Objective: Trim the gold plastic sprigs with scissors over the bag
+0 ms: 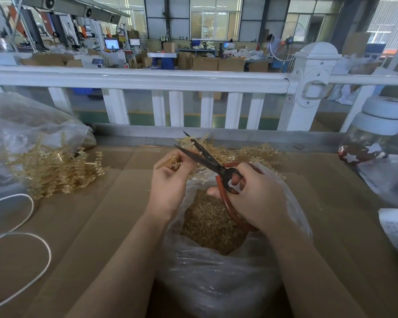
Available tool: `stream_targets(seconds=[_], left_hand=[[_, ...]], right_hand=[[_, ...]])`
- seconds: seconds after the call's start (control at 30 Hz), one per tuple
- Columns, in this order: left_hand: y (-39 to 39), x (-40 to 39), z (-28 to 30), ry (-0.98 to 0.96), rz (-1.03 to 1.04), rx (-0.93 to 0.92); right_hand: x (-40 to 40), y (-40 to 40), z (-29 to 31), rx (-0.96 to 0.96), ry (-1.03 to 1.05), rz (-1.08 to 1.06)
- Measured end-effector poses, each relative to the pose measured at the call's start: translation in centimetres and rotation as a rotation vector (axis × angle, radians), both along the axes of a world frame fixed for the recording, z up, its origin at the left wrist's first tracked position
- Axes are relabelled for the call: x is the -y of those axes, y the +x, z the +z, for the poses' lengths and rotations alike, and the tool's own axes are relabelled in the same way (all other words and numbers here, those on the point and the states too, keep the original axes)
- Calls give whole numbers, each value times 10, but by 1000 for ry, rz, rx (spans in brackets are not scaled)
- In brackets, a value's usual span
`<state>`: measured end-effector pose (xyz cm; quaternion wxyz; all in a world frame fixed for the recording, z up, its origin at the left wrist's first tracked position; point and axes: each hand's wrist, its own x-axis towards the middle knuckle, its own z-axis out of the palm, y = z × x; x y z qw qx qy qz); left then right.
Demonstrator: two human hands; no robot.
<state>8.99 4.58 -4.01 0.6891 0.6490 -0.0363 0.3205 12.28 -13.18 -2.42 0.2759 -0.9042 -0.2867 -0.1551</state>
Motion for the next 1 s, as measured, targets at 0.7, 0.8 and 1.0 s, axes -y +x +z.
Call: stream_targets(seconds=[0.7,0.8,1.0], left_hand=[[1,-2,-3,-38,-32,-53],[0,1,0,-74,-52,-60],[-1,3,0,-113,-13,23]], right_hand=[[-1,0,0,63,32,-25],[0,-2,2,66,10,-23],[3,-3,1,61,-18,-15]])
